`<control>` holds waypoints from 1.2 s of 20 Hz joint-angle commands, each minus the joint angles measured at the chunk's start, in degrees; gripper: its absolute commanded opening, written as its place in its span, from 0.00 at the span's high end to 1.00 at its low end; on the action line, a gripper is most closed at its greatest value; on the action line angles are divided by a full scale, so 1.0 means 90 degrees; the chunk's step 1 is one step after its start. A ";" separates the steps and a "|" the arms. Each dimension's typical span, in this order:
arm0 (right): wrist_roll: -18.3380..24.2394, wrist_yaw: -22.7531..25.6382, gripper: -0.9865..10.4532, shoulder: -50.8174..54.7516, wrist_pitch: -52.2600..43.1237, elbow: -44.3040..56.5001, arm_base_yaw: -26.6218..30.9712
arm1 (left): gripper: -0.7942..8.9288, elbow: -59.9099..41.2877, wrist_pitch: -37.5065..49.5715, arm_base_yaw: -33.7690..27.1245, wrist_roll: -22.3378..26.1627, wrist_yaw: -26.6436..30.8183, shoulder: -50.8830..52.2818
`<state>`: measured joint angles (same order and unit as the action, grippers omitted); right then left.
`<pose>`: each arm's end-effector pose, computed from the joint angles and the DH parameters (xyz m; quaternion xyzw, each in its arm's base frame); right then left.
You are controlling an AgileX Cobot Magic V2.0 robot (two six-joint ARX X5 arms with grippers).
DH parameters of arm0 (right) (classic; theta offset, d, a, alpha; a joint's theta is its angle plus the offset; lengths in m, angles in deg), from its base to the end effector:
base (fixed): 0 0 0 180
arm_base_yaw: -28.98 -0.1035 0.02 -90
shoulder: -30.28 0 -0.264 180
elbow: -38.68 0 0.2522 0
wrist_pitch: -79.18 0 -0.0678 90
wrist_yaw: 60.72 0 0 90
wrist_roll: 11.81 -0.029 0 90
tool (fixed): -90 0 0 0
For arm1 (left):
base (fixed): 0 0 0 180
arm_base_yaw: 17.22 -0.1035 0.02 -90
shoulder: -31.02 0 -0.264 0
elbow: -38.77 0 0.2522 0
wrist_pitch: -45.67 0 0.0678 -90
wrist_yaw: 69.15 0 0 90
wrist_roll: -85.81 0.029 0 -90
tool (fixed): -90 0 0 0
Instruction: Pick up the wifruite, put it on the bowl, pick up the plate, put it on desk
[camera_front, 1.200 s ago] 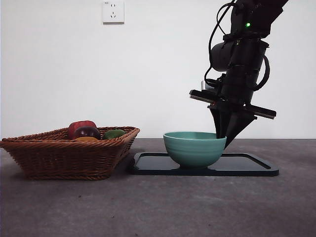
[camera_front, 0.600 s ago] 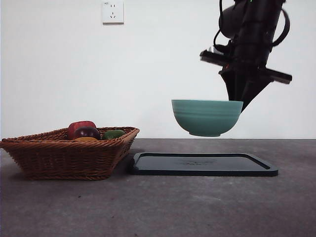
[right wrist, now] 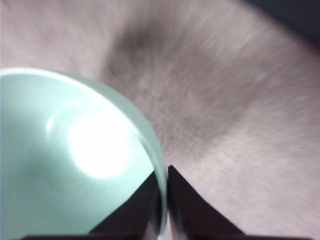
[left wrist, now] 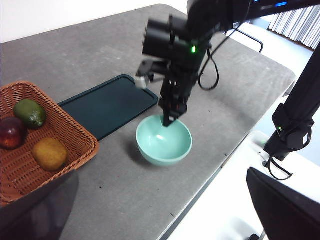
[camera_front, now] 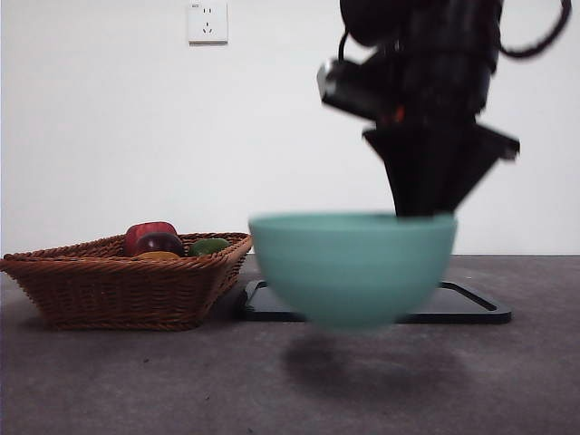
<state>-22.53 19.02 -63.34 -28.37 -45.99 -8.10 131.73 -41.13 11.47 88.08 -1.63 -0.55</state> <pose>0.2364 0.1851 0.2325 -0.0857 0.6600 0.2438 0.7054 -0.0042 -0.0103 0.4225 0.0293 0.2112 -0.4255 0.8795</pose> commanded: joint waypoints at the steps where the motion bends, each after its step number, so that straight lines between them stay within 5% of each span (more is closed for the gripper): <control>1: -0.0231 0.0022 0.91 -0.0027 -0.0539 0.0335 -0.0092 | 0.34 0.0085 0.0100 0.0034 0.0078 -0.0019 -0.0022; 16: -0.0454 -0.0015 0.91 -0.0036 -0.1035 0.0918 -0.0090 | 0.34 0.0085 0.0100 0.0034 0.0078 -0.0019 -0.0022; 20: -0.0444 0.0024 0.59 -0.0015 -0.0918 0.0913 -0.0027 | 0.34 0.0085 0.0090 0.0034 0.0075 -0.0019 -0.0022; 24: -0.0406 0.0141 0.49 0.0432 -0.0648 0.0913 0.0104 | 0.34 0.0085 0.0070 0.0034 0.0029 -0.0019 -0.0022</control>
<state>-25.79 20.23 -59.30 -34.11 -37.49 -6.90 131.73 -41.15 11.47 88.06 -1.63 -0.55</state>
